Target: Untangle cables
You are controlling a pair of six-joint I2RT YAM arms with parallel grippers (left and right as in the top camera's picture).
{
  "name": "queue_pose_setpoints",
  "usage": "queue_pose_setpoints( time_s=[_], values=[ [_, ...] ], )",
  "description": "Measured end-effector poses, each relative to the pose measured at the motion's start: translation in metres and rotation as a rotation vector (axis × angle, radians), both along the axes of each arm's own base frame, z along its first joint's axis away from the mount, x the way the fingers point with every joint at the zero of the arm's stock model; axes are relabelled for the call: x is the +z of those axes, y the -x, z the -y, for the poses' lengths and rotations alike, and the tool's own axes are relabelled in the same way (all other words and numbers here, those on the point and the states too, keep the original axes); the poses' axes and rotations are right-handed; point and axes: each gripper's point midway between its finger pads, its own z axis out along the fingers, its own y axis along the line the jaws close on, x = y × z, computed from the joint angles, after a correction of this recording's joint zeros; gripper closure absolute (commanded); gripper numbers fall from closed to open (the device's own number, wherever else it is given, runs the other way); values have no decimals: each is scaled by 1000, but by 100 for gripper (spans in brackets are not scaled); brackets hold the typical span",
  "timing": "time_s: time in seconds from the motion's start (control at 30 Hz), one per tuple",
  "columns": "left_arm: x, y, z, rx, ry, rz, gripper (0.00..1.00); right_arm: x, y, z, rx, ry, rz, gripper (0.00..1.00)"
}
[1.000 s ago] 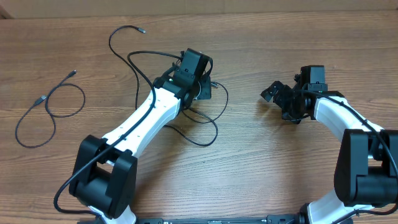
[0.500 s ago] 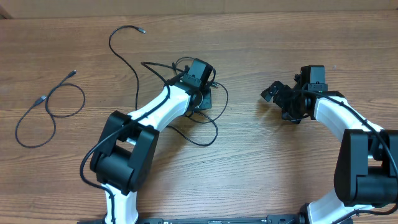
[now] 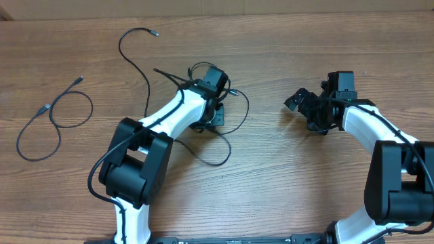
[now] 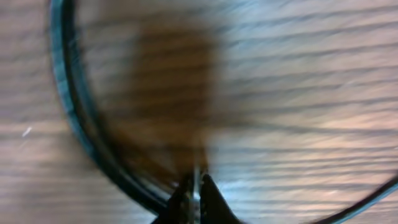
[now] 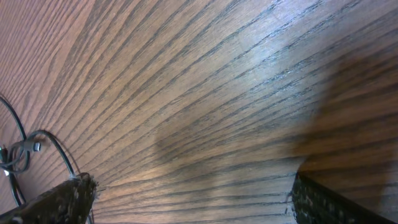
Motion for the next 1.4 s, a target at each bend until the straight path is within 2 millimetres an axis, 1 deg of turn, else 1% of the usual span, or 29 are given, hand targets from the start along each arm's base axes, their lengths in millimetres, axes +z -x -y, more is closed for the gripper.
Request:
queue_pose_setpoints(
  time_s=[0.03, 0.1, 0.13, 0.17, 0.23, 0.27, 0.4, 0.47, 0.5, 0.6, 0.67, 0.83, 0.9, 0.97, 1.0, 1.13, 1.4],
  values=[
    [0, 6, -5, 6, -5, -38, 96, 0, 0, 0, 0, 0, 0, 0],
    [1, 12, -12, 8, 0, -93, 95, 0, 0, 0, 0, 0, 1, 0],
    [3, 12, -13, 8, 8, -114, 94, 0, 0, 0, 0, 0, 0, 0],
    [9, 9, -12, 8, 24, -124, 90, 0, 0, 0, 0, 0, 0, 0],
    [24, -5, -7, 5, 63, -101, 67, 0, 0, 0, 0, 0, 1, 0],
    [34, -15, -4, 5, 84, -75, 64, 0, 0, 0, -1, 0, 0, 0],
    [70, -59, 10, -5, 153, 79, 59, 0, 0, 0, 0, 0, 0, 0],
    [79, -77, 13, -5, 160, 154, 58, 0, 0, 0, 0, 1, 1, 0],
    [80, -81, 12, -1, 150, 174, 58, 0, 0, 0, 0, 0, 1, 0],
    [81, -92, 3, 41, 102, 220, 56, 0, 0, 0, 0, 0, 0, 0],
    [78, -98, -3, 80, 68, 242, 55, 0, 0, 0, 0, 0, 0, 0],
    [54, -110, -14, 133, 2, 258, 57, 0, 0, 0, 0, 0, 0, 0],
    [46, -113, -15, 148, -7, 260, 58, 0, 0, 0, 0, 1, 0, 0],
    [42, -116, -15, 160, -10, 266, 59, 0, 0, 0, 0, 1, 0, 0],
    [41, -118, -15, 164, -9, 271, 60, 0, 0, 0, -1, 1, 0, 0],
    [39, -122, -15, 169, -11, 285, 60, 0, 0, 0, -1, 1, 0, 0],
    [30, -121, -16, 175, -23, 272, 59, 0, 0, 0, -1, 1, 0, 0]
  ],
)
